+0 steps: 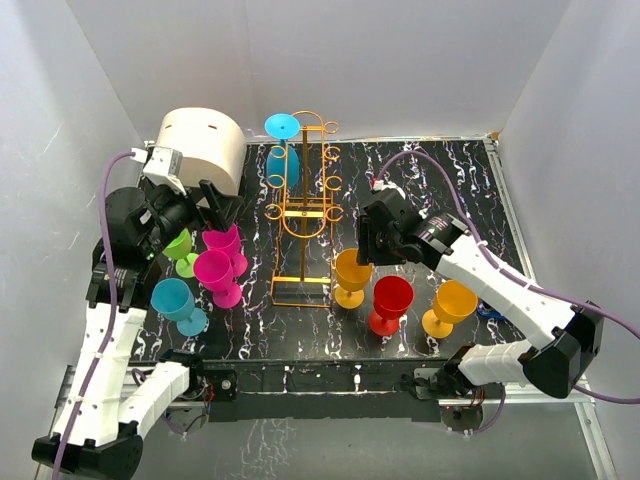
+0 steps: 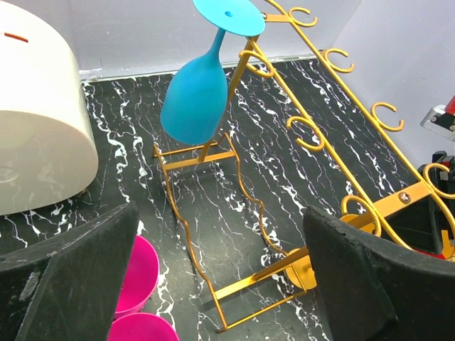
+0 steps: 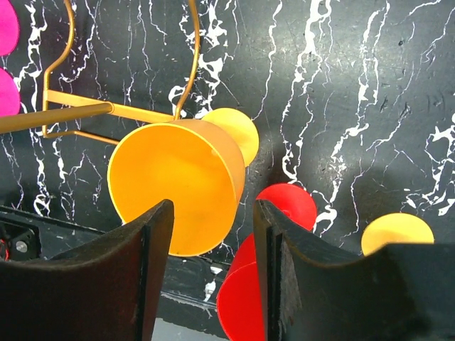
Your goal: Place the wine glass upside down on the wine glass rack
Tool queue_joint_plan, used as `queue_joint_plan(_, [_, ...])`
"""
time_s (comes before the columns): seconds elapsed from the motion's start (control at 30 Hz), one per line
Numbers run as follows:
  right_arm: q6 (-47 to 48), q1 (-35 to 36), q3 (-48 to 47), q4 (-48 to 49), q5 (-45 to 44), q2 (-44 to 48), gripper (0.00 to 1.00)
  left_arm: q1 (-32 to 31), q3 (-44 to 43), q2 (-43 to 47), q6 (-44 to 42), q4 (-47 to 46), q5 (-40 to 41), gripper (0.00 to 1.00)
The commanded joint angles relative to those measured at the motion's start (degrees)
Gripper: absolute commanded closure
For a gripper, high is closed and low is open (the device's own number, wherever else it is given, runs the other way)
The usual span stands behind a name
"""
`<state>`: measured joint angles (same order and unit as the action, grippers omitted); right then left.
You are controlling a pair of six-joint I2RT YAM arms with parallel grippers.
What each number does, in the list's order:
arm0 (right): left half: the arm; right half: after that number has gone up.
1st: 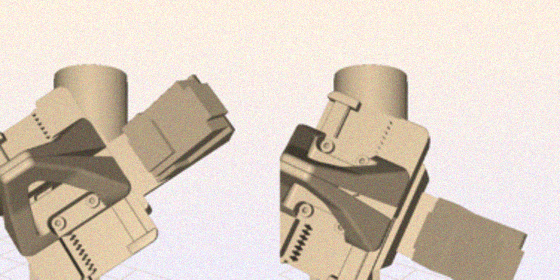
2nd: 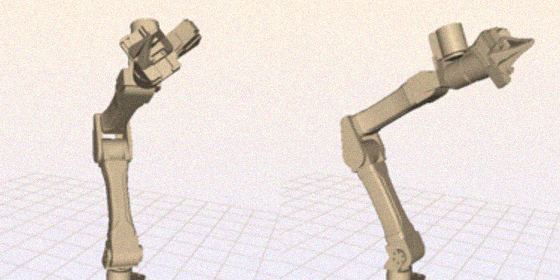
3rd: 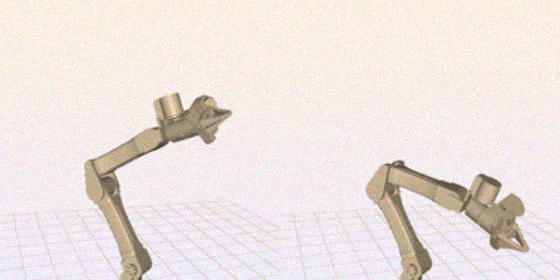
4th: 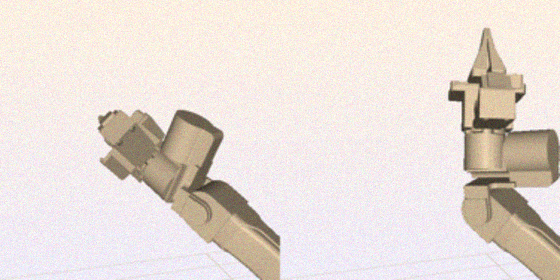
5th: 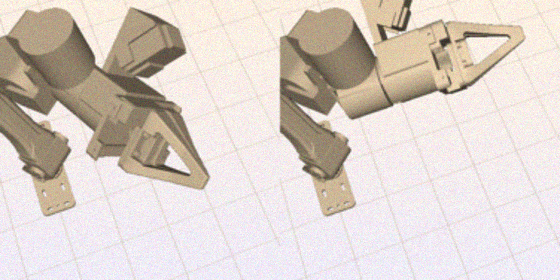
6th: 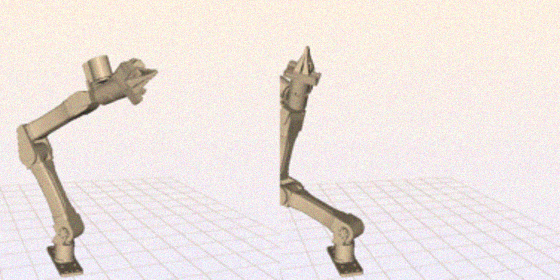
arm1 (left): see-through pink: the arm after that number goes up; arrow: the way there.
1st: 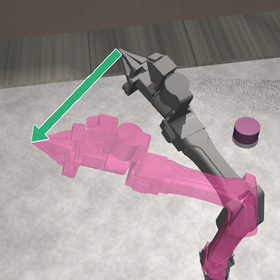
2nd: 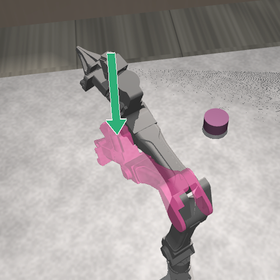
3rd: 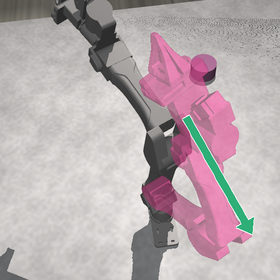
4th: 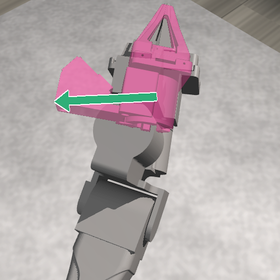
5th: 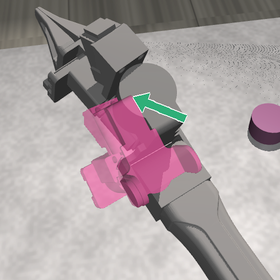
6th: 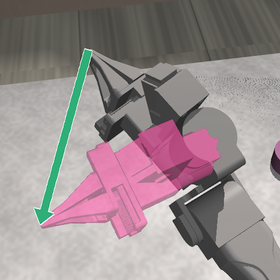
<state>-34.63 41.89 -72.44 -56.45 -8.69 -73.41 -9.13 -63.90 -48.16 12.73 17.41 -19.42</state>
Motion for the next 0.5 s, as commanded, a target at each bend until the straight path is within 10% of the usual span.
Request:
queue_joint_plan(0.0, [-0.1,0.8,-2.4,-0.4,-3.8,0.2,0.56,0.1,-3.1,0.1,-1.3,0.5,0.6,0.01])
queue_joint_plan(0.47, [0.8,1.2,1.4,1.3,-3.7,-2.0,0.7,-0.4,-6.9,0.7,-3.4,3.1,1.4,0.01])
